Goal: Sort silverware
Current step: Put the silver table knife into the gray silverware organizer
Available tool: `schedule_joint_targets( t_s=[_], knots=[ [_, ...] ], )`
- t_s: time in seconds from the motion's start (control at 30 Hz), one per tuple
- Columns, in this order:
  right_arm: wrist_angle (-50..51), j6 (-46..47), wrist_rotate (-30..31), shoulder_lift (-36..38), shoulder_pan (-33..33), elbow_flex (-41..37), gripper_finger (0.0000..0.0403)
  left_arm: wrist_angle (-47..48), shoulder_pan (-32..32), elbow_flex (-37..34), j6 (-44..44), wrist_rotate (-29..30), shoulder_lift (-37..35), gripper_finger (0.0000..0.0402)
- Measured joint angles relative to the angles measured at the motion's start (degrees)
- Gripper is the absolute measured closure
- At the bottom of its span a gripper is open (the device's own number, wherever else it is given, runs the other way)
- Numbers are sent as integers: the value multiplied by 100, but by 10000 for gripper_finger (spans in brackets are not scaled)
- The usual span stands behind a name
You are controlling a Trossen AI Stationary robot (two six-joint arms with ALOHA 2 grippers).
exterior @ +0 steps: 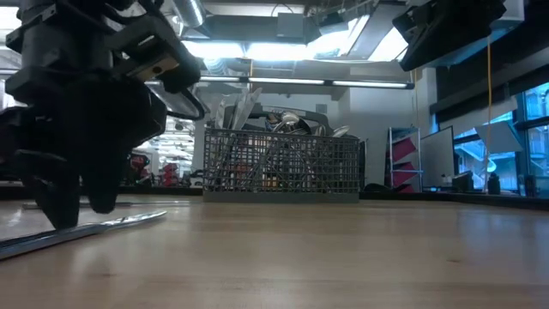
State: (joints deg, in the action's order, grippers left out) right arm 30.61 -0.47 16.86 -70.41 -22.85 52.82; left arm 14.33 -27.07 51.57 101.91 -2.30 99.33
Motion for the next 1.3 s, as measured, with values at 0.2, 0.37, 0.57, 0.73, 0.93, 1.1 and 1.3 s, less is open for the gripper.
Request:
schedule_joint_targets(
  t_s=[0.2,0.37,0.57,0.73,0.93,1.1,1.3],
  knots=[
    [73,2,1,0,-1,0,393,36,2,0,112,237,-2,275],
    [90,2,1,0,-2,0,393,172,2,2,303,457,-2,275],
    [91,0,0,0,-1,0,393,338,2,13,371,470,-11,275],
    [88,0,1,0,-2,0,393,624,3,24,370,627,-22,275],
    [87,-2,1,0,-2,0,393,733,15,26,300,789,-22,275],
    [87,-4,1,0,0,0,393,767,53,22,112,974,-22,275],
    [87,-7,1,0,0,0,393,857,179,174,-568,1410,1,275]
  ],
)
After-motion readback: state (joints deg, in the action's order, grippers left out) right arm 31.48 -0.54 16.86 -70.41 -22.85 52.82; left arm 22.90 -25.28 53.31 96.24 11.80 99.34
